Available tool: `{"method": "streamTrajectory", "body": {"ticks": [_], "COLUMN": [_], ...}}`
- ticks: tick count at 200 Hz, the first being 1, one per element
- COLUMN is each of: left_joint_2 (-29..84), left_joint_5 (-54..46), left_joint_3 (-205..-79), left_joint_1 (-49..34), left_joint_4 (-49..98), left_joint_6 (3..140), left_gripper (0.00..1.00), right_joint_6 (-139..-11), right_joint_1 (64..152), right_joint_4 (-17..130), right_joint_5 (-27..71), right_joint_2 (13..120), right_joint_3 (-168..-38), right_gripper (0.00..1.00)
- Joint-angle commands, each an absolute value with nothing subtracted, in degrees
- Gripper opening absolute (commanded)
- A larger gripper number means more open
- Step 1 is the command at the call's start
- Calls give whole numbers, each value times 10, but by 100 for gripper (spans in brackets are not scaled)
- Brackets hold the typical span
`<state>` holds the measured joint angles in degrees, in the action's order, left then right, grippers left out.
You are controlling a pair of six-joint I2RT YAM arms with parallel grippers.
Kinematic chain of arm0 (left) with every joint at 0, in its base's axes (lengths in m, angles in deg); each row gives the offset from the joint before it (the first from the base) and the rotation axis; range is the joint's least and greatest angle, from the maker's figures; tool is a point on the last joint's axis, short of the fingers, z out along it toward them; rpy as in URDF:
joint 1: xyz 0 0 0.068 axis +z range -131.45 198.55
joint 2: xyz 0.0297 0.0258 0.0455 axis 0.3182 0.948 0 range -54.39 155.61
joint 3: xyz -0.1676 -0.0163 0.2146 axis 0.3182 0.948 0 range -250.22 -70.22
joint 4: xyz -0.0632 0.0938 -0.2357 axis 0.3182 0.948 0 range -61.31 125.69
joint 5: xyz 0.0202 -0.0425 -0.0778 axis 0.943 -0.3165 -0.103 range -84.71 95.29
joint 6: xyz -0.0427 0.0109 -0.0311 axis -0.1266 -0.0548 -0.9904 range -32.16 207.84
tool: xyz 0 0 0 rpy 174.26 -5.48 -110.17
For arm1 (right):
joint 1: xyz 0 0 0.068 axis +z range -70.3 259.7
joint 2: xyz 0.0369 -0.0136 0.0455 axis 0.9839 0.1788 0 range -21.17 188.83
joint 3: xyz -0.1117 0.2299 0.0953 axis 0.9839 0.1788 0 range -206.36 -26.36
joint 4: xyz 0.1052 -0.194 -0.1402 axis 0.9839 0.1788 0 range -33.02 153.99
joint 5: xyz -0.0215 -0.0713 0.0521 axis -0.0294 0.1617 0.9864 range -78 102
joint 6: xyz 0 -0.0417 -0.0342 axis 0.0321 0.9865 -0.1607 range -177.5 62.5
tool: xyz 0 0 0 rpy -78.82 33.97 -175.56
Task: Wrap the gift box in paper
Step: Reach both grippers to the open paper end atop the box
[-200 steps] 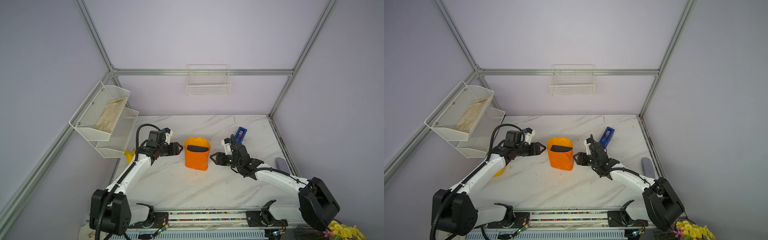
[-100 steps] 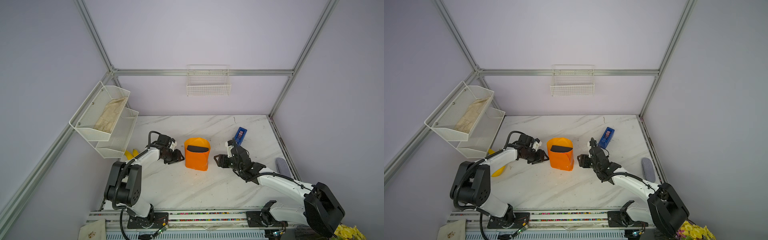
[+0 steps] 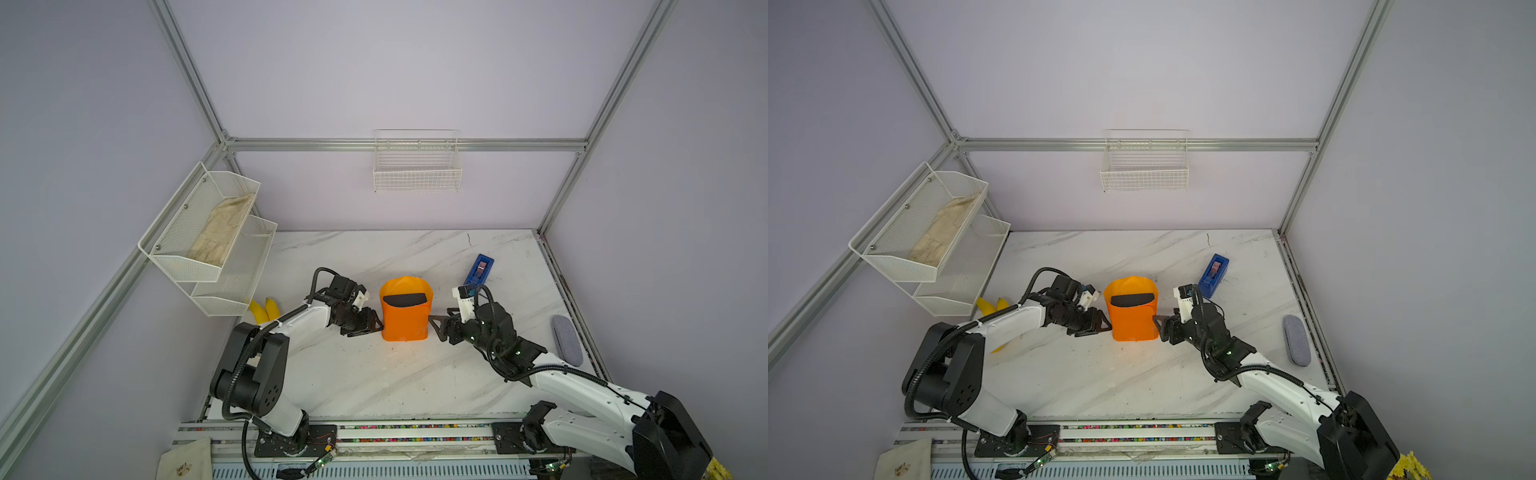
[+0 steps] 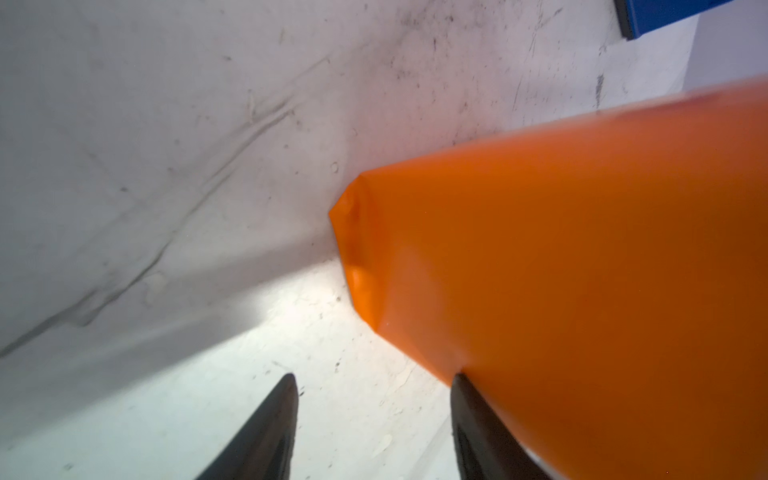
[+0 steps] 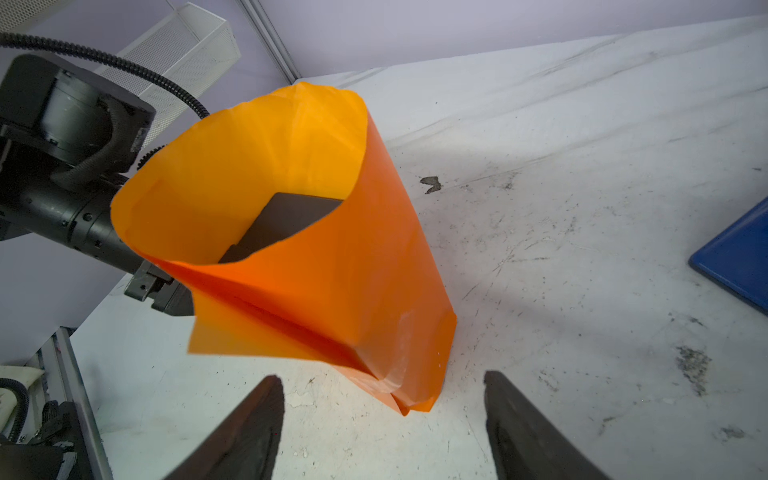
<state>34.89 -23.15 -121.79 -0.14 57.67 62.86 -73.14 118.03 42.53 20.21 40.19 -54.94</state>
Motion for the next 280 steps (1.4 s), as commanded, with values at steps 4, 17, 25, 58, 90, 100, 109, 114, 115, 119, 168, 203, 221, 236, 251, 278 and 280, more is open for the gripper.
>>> {"method": "streamTrajectory", "body": {"ticks": [4, 17, 25, 58, 90, 100, 109, 114, 115, 119, 168, 203, 221, 236, 251, 278, 280], "left_joint_2": [279, 246, 235, 217, 217, 216, 213, 210, 210, 207, 168, 146, 139, 139, 144, 162, 163], "left_joint_5": [-170, -173, -176, -184, -174, -169, -163, -163, -163, -162, -149, -150, -139, -123, -99, -66, -63], "left_joint_3": [-1187, -1185, -1184, -1192, -1205, -1208, -1209, -1209, -1209, -1209, -1210, -1204, -1194, -1189, -1187, -1190, -1189], "left_joint_1": [-4, -6, -9, -43, -72, -74, -75, -75, -75, -75, -76, -92, -105, -116, -129, -145, -146], "left_joint_4": [558, 557, 557, 550, 546, 546, 546, 544, 544, 543, 539, 525, 509, 494, 480, 458, 456], "left_joint_6": [632, 649, 656, 689, 694, 691, 689, 687, 688, 687, 675, 652, 631, 611, 597, 568, 566], "left_gripper": [67, 71, 73, 75, 75, 75, 75, 75, 75, 75, 75, 76, 78, 78, 78, 77, 77], "right_joint_6": [-703, -696, -689, -665, -657, -657, -658, -658, -658, -658, -658, -670, -680, -686, -691, -696, -697], "right_joint_1": [1184, 1184, 1184, 1184, 1184, 1183, 1184, 1184, 1184, 1183, 1184, 1183, 1183, 1183, 1183, 1183, 1182], "right_joint_4": [394, 386, 373, 337, 332, 332, 333, 333, 333, 333, 352, 357, 357, 358, 361, 366, 366], "right_joint_5": [224, 236, 249, 263, 256, 248, 240, 238, 237, 235, 201, 189, 189, 191, 190, 195, 196], "right_joint_2": [417, 425, 430, 466, 496, 500, 503, 505, 505, 507, 526, 544, 554, 561, 568, 572, 572], "right_joint_3": [-541, -544, -542, -556, -590, -598, -605, -608, -610, -612, -634, -637, -641, -645, -649, -653, -653], "right_gripper": [77, 77, 77, 78, 78, 78, 78, 78, 78, 78, 78, 77, 77, 76, 76, 75, 75]}}
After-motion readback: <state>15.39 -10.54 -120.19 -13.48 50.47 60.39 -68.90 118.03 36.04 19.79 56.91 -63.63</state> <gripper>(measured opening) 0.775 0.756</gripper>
